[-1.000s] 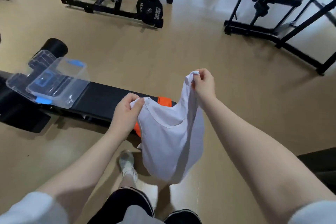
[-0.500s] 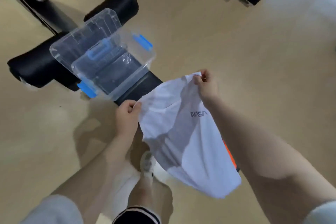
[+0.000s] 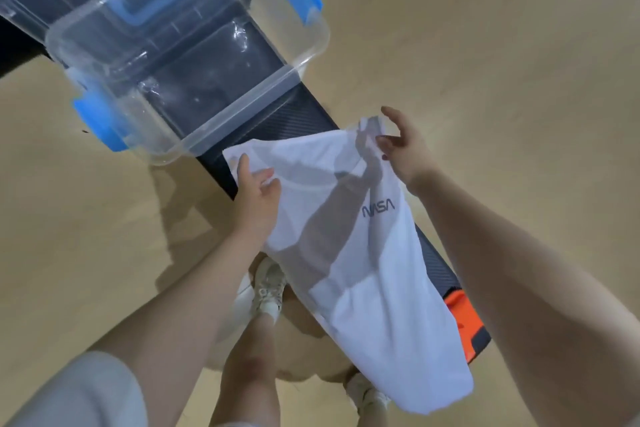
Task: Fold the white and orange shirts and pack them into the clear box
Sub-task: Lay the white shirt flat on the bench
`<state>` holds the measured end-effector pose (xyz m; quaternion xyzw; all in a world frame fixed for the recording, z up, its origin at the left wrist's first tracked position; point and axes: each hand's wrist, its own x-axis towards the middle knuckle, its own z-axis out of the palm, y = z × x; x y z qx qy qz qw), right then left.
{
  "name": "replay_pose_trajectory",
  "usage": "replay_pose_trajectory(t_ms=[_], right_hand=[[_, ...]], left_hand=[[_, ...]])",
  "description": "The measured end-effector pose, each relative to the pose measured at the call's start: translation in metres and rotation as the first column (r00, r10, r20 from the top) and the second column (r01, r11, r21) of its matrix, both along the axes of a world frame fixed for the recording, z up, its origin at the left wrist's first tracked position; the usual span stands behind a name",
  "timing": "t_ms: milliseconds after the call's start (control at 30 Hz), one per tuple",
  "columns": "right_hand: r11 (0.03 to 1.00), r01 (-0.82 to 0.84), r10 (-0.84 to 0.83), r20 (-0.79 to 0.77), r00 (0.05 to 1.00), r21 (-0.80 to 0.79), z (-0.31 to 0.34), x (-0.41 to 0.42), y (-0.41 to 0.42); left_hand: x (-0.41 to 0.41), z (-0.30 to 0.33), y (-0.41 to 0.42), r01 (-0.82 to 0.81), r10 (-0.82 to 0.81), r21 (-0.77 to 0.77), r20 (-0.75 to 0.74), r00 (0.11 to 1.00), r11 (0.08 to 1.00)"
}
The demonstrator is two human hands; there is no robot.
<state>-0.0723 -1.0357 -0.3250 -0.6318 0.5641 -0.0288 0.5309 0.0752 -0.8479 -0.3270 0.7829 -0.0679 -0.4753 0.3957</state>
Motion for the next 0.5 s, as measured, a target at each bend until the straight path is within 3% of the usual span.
replay_pose_trajectory(t_ms=[167, 267, 400, 500], right_hand=[[0.995, 0.102, -0.103, -0.111, 0.988, -0.016, 0.006, -0.079, 0.019], [0.998, -0.041, 0.049, -0.245, 0.968, 0.038, 0.003, -0.142, 0.043], [0.935, -0.324, 0.353, -0.419, 0.837, 0.142, -0.002, -0.213, 0.082], [0.908, -0.388, 0.417, -0.443, 0.794, 0.158, -0.008, -0.254, 0.109]], left_hand=[[-0.072, -0.008, -0.004, 0.254, -0.245, 0.055, -0.144, 0.959, 0.966], [-0.131, -0.005, -0.005, 0.468, -0.440, 0.074, -0.241, 0.865, 0.881], [-0.202, 0.000, -0.004, 0.668, -0.654, 0.067, -0.156, 0.740, 0.741], [-0.244, -0.004, 0.005, 0.768, -0.776, 0.145, -0.008, 0.631, 0.624]])
